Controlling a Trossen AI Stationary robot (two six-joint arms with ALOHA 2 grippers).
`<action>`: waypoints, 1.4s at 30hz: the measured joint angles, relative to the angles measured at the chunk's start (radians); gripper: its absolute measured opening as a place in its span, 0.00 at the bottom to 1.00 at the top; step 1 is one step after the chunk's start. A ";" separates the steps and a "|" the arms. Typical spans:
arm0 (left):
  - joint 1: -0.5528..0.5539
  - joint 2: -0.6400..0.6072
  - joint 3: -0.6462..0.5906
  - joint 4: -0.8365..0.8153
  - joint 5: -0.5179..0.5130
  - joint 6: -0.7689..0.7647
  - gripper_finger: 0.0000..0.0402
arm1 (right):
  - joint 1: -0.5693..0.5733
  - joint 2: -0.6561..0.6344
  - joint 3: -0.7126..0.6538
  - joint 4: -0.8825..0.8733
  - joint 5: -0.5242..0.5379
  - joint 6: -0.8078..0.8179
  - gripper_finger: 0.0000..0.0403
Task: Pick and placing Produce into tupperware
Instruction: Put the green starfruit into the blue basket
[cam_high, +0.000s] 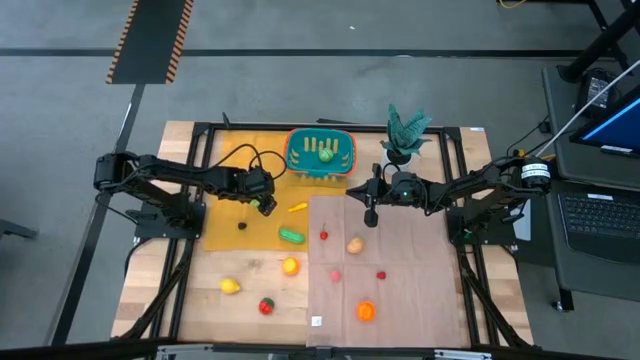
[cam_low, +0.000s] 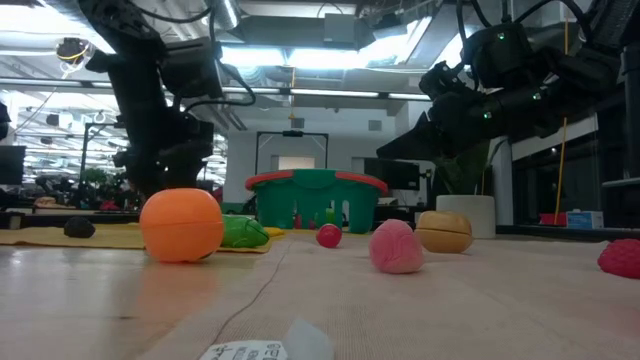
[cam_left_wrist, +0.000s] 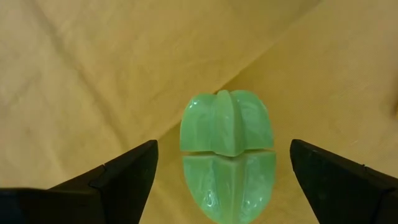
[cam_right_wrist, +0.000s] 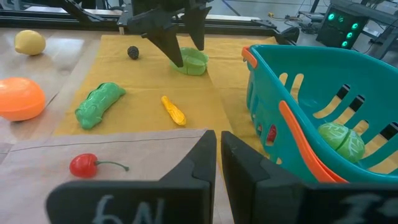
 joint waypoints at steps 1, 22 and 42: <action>0.000 0.000 0.000 0.000 0.000 0.000 0.88 | 0.000 0.000 0.000 0.000 0.000 0.000 0.07; 0.000 0.000 0.000 0.008 -0.006 0.001 0.87 | 0.000 0.000 0.000 0.000 0.000 -0.001 0.07; 0.003 0.073 -0.016 0.076 -0.012 0.033 0.87 | 0.000 0.000 0.000 0.006 -0.007 0.000 0.07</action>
